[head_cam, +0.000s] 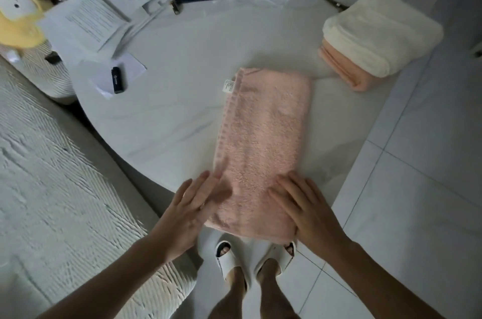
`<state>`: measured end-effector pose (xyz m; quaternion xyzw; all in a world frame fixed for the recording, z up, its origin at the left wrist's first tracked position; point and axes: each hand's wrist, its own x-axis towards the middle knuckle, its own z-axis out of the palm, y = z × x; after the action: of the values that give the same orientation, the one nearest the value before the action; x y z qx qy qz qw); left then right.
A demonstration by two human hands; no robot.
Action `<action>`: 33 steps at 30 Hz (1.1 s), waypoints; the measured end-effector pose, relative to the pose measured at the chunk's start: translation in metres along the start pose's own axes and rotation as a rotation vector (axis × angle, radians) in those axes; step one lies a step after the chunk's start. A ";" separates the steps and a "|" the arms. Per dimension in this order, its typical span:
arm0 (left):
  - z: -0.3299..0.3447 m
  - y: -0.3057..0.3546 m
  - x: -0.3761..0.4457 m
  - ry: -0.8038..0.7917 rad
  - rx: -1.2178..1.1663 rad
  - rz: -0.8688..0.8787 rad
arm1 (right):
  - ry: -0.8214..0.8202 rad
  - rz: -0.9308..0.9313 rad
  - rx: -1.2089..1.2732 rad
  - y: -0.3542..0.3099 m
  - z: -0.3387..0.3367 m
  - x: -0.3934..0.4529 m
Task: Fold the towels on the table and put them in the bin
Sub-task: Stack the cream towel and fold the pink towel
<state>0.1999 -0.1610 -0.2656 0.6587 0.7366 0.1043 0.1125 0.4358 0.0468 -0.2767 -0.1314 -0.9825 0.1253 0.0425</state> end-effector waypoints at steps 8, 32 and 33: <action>-0.026 -0.012 0.027 0.092 -0.200 0.072 | 0.087 0.261 0.360 -0.020 -0.036 0.010; -0.050 -0.022 0.196 0.149 -0.471 -0.668 | 0.246 0.886 0.712 0.056 -0.049 0.148; -0.050 -0.020 0.195 0.188 -0.440 -0.630 | 0.257 0.882 0.707 0.057 -0.049 0.149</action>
<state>0.1454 0.0299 -0.2295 0.3481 0.8697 0.2802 0.2094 0.3124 0.1514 -0.2364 -0.5202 -0.7203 0.4347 0.1467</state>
